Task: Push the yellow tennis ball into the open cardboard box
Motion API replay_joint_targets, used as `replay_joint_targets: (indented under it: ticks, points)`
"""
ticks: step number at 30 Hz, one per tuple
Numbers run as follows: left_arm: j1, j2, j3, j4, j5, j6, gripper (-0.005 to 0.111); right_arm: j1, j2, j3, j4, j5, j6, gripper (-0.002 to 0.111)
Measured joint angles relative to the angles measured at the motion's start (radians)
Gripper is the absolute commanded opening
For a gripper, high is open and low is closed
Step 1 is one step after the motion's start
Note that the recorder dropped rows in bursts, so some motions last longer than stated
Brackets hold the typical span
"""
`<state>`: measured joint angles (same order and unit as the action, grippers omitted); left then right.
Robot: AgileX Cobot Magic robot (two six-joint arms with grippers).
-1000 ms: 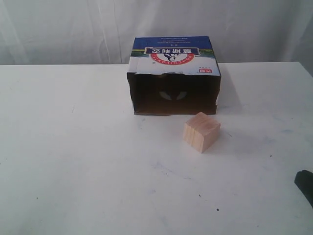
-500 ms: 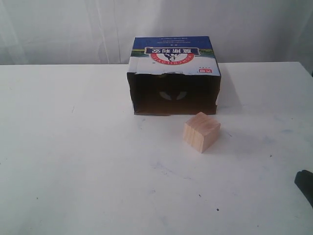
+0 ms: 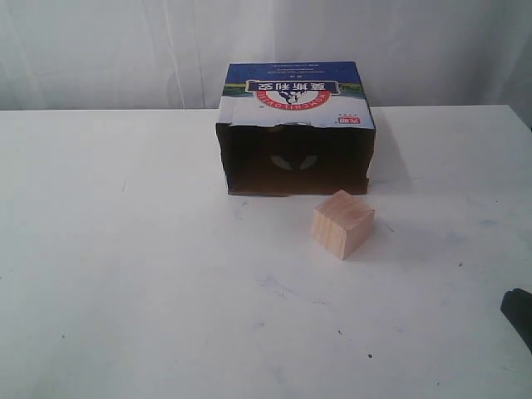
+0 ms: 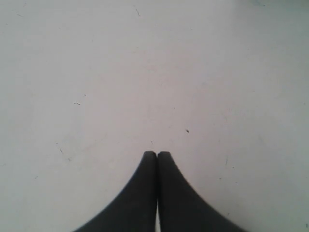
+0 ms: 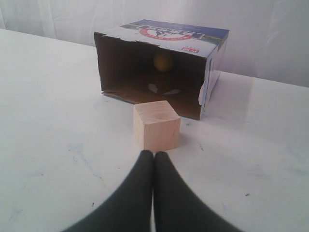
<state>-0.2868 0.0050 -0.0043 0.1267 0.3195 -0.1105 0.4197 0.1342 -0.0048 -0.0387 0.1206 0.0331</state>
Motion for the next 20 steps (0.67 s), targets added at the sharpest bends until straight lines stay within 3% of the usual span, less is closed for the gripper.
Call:
replay_joint_targets:
  ticks: [20]
  points:
    - [0.0,0.0,0.0,0.0,0.0,0.0,0.0,0.0,0.0,0.0,0.0,0.0,0.011,0.0]
